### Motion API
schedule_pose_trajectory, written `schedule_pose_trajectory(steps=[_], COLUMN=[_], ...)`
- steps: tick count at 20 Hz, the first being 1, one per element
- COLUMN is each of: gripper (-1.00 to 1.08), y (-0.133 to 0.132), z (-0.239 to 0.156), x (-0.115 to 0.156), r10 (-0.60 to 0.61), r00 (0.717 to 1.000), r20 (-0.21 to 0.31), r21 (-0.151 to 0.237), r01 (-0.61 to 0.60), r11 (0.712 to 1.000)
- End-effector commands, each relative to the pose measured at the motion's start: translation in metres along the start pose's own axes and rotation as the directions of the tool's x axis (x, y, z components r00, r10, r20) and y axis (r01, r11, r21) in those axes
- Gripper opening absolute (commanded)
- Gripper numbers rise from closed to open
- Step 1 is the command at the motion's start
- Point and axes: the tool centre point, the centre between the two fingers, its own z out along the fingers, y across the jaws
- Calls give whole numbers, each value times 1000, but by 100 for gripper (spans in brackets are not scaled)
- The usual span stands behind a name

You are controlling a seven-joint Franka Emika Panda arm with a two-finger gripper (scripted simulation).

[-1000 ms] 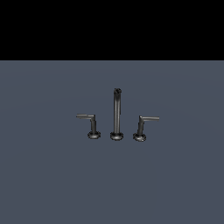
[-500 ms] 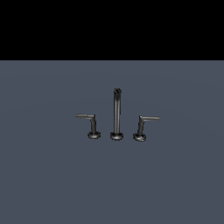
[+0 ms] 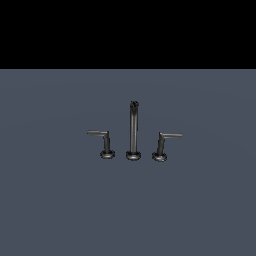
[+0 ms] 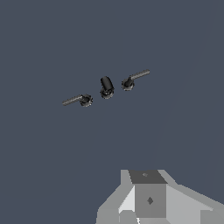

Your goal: Turn on the faucet by rotating a designated handle.

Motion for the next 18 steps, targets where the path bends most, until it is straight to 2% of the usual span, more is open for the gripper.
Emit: schedule_pose_trajectory(steps=[1,5,9,13,18], gripper=[-100,-100,-100,-100,-100], y=[-4,-8,-10,-9,-5], z=[19,49,78,108,145], x=[13,36,58,81,108], r10=[72,185,294,399,523], r00=[997,983,956,917,852], r20=[1,4,7,9,12], r21=[1,2,2,2,0], r01=[-72,-185,-294,-399,-523], r11=[997,983,956,917,852])
